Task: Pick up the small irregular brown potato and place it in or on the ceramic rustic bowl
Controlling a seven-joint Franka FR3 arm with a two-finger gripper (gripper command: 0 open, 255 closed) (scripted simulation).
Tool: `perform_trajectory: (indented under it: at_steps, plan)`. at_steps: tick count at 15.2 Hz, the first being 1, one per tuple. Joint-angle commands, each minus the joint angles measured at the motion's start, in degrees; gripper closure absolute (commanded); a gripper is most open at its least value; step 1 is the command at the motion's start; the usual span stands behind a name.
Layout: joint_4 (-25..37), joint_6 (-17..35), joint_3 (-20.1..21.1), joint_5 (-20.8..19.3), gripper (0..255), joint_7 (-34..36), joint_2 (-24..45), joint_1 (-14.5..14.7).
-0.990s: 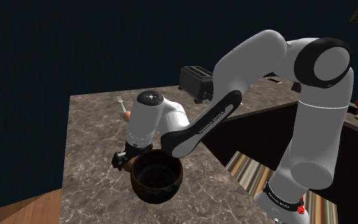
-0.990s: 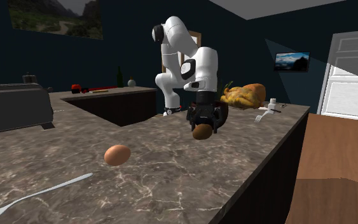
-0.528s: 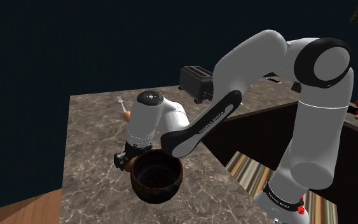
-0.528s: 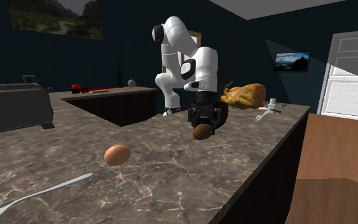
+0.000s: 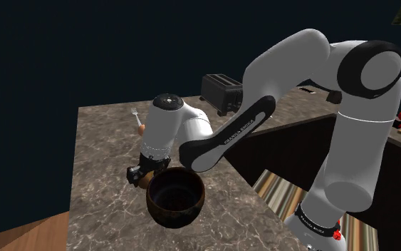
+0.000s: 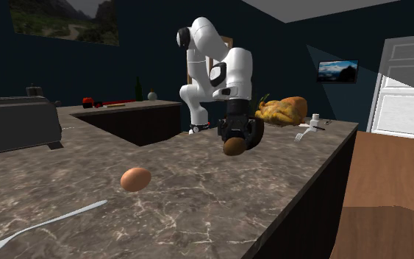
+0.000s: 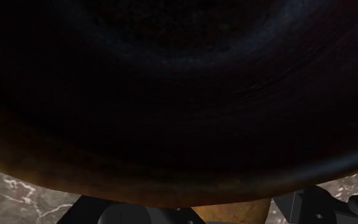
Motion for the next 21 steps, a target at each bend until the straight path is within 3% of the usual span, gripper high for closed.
perform_trajectory:
  at_steps: [1,21]
  plan:
    - [0.21,-1.06,0.60,1.53,255,-1.21,-1.15,-0.48]
    - [6.58,-13.64,3.17,12.97,255,-10.37,-10.05,-2.57]
